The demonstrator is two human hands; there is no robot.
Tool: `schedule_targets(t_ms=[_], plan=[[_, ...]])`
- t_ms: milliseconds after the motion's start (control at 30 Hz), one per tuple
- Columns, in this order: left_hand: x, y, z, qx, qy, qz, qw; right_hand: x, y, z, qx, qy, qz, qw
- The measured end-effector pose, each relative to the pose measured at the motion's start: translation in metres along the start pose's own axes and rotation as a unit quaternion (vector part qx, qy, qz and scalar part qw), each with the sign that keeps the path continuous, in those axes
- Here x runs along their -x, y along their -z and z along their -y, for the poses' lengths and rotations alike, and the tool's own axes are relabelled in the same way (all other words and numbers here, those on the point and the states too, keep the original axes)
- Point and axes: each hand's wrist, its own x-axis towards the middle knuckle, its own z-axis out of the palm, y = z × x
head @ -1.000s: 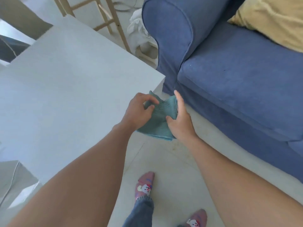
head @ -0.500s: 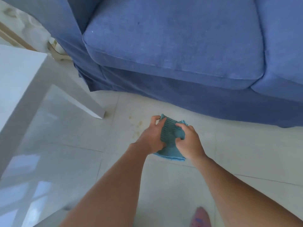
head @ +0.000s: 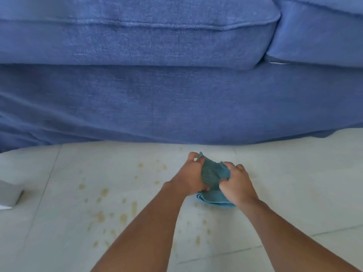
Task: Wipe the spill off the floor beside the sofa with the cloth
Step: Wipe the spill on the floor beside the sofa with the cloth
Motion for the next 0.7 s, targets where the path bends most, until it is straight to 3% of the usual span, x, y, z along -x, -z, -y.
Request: schedule_targets(t_ms=[167, 267, 367, 433, 700], plan=[[0.001, -0.018, 0.006, -0.074, 0.013, 0.027, 0.997, 0.006, -0.002, -0.031, 0.051, -0.021, -0.043, 0.998], [0.016, -0.007, 0.017, -0.175, -0.024, -0.044, 0.983, 0.007, -0.004, -0.038, 0.172, 0.077, -0.130, 0.973], [0.024, 0.011, 0.041, -0.281, -0.056, -0.076, 0.955, -0.003, -0.017, -0.037, 0.182, 0.183, -0.020, 0.966], [0.024, 0.026, 0.057, -0.333, -0.044, -0.042, 0.941, -0.011, -0.032, -0.036, 0.202, 0.179, 0.034, 0.962], [0.052, 0.068, 0.093, -0.418, 0.048, 0.161, 0.893, 0.020, -0.061, -0.034, 0.249, 0.106, 0.001, 0.963]])
